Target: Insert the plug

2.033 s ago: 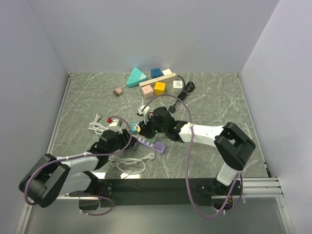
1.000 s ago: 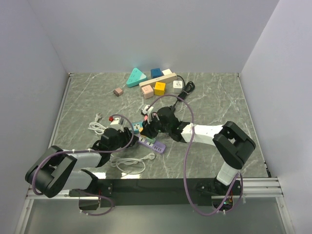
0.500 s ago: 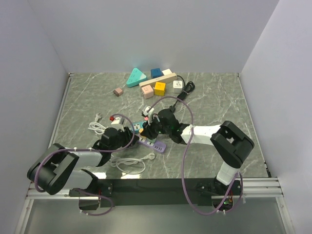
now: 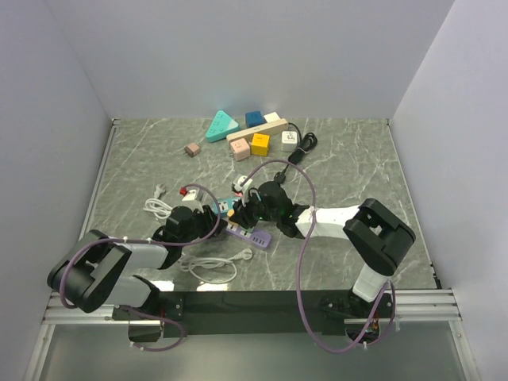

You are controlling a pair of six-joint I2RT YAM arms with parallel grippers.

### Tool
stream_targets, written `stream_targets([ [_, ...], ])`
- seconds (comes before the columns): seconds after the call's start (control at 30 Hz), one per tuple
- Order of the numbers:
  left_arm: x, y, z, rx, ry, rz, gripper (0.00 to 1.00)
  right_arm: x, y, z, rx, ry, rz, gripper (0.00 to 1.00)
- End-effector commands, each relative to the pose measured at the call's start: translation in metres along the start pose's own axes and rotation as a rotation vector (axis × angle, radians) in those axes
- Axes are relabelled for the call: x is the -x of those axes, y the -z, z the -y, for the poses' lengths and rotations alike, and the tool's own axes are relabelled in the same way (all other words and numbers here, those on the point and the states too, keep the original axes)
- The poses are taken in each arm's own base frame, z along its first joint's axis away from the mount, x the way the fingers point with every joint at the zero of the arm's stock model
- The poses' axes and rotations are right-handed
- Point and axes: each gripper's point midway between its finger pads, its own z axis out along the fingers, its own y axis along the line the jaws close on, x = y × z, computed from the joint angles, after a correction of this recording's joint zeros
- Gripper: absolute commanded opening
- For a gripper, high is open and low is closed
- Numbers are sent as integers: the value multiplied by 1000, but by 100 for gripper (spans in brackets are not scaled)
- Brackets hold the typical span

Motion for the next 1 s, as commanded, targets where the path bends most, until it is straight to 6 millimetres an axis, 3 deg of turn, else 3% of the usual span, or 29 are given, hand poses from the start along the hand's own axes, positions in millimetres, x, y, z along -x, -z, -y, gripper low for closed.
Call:
stream_targets([
  [0.0,2,-4,4,-19,-8,-3,34,-27,6,2,-35,14,-70,0],
  [0.33,6,2,-1,22,-5,9,31,-46,7,3,-65,40,-142,0],
  [0.7,40,25,12,11,6,146,34,-65,-1,-2,-59,51,-221,0],
  [0.97,43,15,25,-49,0,132,34,-77,-1,-4,-64,46,-257,0],
])
